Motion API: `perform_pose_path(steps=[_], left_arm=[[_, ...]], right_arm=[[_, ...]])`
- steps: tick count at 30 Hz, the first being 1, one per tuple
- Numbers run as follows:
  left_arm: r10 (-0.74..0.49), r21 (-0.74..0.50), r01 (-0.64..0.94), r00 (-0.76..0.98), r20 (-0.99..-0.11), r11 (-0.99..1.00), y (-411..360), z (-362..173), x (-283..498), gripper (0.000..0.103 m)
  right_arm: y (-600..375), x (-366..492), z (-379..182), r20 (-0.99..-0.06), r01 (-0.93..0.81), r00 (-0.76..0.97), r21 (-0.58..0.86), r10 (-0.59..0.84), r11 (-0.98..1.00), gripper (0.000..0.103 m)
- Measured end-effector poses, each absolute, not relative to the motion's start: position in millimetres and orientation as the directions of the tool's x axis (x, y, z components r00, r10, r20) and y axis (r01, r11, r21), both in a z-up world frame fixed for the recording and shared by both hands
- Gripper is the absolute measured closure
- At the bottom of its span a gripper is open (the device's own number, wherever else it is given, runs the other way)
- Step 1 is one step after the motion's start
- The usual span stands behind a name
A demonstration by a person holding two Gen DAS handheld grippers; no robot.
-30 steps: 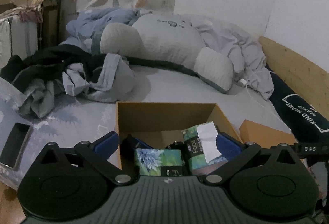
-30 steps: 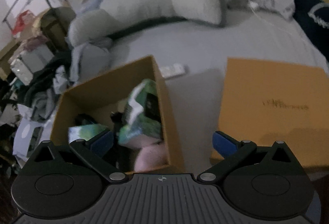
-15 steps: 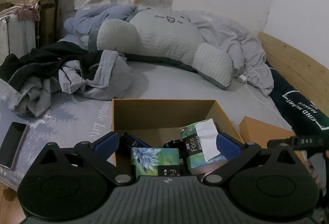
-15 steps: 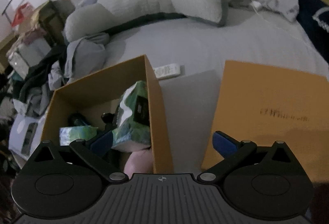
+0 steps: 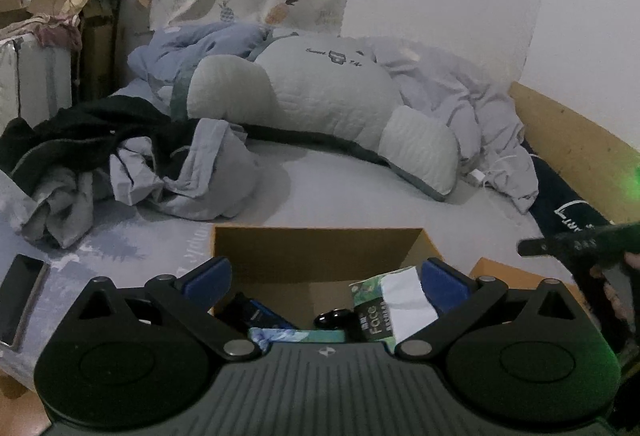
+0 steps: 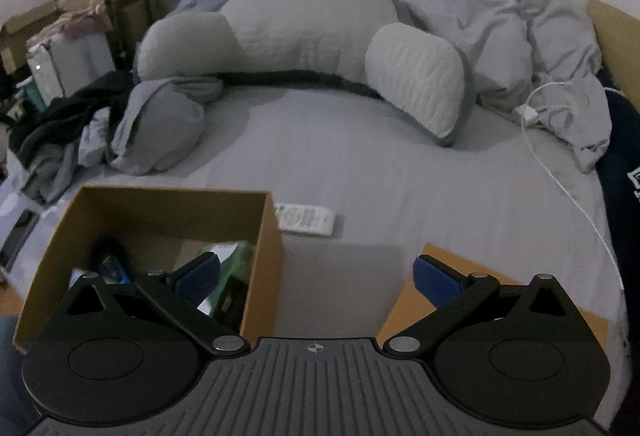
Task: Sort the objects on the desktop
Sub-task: 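Open the right gripper and withdraw it from the box, then move both tools toward the white remote on the bed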
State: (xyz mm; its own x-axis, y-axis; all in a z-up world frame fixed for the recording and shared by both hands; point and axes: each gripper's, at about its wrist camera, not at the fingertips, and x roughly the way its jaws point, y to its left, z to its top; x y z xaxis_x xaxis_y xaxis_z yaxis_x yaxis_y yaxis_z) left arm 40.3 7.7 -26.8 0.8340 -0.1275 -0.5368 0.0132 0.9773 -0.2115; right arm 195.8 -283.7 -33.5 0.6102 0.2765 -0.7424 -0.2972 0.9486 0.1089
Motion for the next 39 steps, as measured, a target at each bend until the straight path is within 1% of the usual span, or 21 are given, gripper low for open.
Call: perform_pose_path(steps=[2,5,15,24,28,30,35,38,39], left_arm=[[-0.133,-0.216,0.017,0.832,-0.538,0.976,5,-28,45,0.000],[-0.144,-0.221,0.024,0.828,-0.542,0.975,3,-32,52,0.000],[-0.162,-0.220,0.042,0.810,-0.563,0.975,0,-41,83,0.000],[-0.188,-0.241,0.049,0.779,-0.598,0.969,2,-52,118,0.000],[-0.260,-0.302,0.084,0.748,-0.611,0.950,6,-52,146,0.000],[-0.324,-0.370,0.100,0.721,-0.612,0.923,9,-56,167,0.000],[-0.404,-0.474,0.062,0.625,-0.667,0.878,5,-78,236,0.000],[-0.450,-0.527,0.029,0.561,-0.695,0.849,2,-93,278,0.000],[-0.463,-0.538,0.019,0.535,-0.706,0.843,1,-98,291,0.002]], right_arm=[[-285,212,-33,-0.749,-0.290,0.603,0.117,0.276,0.950,0.000],[-285,243,-40,-0.769,-0.265,0.563,0.177,0.301,0.948,0.000],[-270,327,-93,-0.829,-0.266,0.423,0.274,0.367,0.924,0.000],[-255,402,-143,-0.858,-0.252,0.290,0.358,0.423,0.899,0.000],[-256,409,-166,-0.842,-0.226,0.278,0.409,0.461,0.884,0.000],[-259,410,-172,-0.827,-0.220,0.277,0.441,0.490,0.870,0.000],[-267,417,-183,-0.797,-0.209,0.270,0.499,0.540,0.841,0.001],[-270,420,-188,-0.789,-0.205,0.260,0.519,0.557,0.830,0.005],[-272,421,-189,-0.786,-0.204,0.256,0.525,0.562,0.826,0.006]])
